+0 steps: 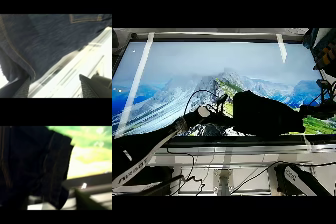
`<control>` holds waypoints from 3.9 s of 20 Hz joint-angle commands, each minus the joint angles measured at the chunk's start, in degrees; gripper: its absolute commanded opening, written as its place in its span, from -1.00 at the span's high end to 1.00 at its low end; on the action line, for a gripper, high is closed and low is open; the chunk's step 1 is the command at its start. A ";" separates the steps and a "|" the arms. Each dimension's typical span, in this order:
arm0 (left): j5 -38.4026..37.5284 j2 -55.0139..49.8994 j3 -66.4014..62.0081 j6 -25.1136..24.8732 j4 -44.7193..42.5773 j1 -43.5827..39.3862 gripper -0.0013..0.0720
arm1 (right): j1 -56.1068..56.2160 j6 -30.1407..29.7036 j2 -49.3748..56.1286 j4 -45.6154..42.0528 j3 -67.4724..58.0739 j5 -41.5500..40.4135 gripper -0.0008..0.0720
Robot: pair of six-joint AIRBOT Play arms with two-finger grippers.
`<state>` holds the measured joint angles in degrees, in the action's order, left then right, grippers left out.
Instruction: Fold the clothes and pants, and hang the long-sleeved shirts on hangers.
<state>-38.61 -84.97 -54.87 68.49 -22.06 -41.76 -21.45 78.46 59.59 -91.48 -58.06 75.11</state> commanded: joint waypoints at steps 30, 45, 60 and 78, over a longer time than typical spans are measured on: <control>-1.03 8.13 -3.32 -8.09 0.66 20.90 -0.60 | -19.89 -25.18 22.27 22.99 1.90 -6.34 -0.72; -0.50 8.13 -3.32 -8.11 0.68 20.90 -0.60 | -18.12 -20.90 41.18 42.64 -4.55 6.71 -0.68; 2.82 12.15 -4.44 -12.74 -32.83 26.99 0.93 | 17.27 -23.65 40.85 57.20 -16.61 -3.15 0.86; -7.96 23.10 -4.98 37.86 -85.26 40.68 0.93 | -23.15 14.99 28.17 28.50 -35.01 -4.92 0.86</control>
<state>-45.93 -61.98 -59.88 104.53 -106.00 -1.37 -37.74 83.99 91.90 -47.92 -93.89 69.32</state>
